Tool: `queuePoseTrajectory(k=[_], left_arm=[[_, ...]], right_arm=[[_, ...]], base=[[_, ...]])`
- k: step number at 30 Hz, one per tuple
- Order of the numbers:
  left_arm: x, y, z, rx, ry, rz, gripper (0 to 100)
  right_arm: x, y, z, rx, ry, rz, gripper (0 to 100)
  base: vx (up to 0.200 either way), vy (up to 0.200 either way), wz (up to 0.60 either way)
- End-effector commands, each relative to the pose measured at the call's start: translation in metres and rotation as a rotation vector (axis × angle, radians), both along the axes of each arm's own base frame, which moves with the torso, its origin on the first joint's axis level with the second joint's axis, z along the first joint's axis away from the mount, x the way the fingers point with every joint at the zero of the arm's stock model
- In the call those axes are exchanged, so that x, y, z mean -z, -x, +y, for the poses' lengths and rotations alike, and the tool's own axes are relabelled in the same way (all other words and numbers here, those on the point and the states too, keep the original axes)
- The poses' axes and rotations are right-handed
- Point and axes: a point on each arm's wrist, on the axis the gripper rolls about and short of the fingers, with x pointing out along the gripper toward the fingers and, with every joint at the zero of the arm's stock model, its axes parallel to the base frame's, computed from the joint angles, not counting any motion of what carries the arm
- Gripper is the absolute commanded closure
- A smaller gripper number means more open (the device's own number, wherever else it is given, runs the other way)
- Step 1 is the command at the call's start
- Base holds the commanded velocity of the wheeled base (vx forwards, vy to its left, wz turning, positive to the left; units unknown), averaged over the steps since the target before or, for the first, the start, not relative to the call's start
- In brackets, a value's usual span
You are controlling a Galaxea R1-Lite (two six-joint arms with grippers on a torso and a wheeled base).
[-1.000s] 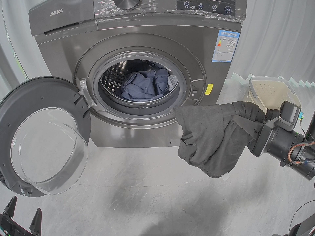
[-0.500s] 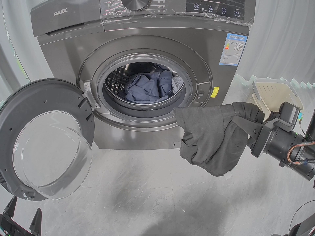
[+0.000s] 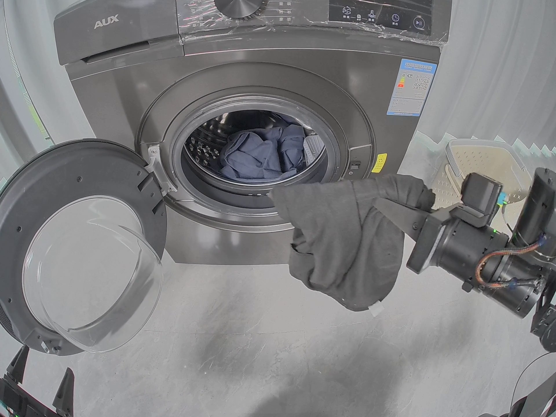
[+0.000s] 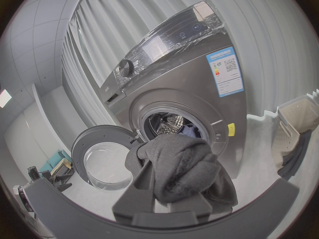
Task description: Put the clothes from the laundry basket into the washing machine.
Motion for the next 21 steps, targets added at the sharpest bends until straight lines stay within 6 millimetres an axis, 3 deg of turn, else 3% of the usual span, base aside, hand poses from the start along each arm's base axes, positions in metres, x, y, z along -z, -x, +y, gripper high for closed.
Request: queuePoseTrajectory(k=[1, 3, 4, 5, 6, 8, 14, 21], left_arm=[[0.005, 0.0, 0.0, 0.002, -0.008, -0.005, 0], [0.003, 0.0, 0.0, 0.014, -0.009, -0.02, 0], [-0.008, 0.003, -0.001, 0.036, 0.007, -0.072, 0], [-0.038, 0.011, -0.003, 0.088, 0.012, -0.182, 0], [-0.051, 0.015, -0.004, 0.125, 0.005, -0.213, 0], [-0.061, 0.012, -0.005, 0.192, -0.01, -0.195, 0], [-0.068, -0.035, -0.009, 0.421, -0.015, 0.082, 0], [-0.073, -0.078, -0.014, 0.577, -0.051, 0.167, 0]], right_arm=[[0.018, -0.016, 0.027, -0.027, 0.015, 0.02, 100], [0.018, -0.019, 0.031, -0.027, 0.004, 0.006, 100], [0.017, -0.02, 0.035, -0.034, -0.008, -0.006, 100], [0.014, -0.021, 0.042, -0.046, -0.028, -0.025, 100], [0.012, -0.021, 0.045, -0.052, -0.035, -0.031, 100], [0.009, -0.022, 0.048, -0.058, -0.046, -0.042, 100], [0.011, -0.033, 0.061, -0.058, -0.062, -0.055, 100], [0.018, -0.045, 0.074, -0.052, -0.107, -0.102, 100]], base=[[0.0, 0.0, 0.0], [0.0, 0.0, 0.0], [0.0, 0.0, 0.0], [0.0, 0.0, 0.0], [0.0, 0.0, 0.0], [0.0, 0.0, 0.0], [0.0, 0.0, 0.0], [0.0, 0.0, 0.0]])
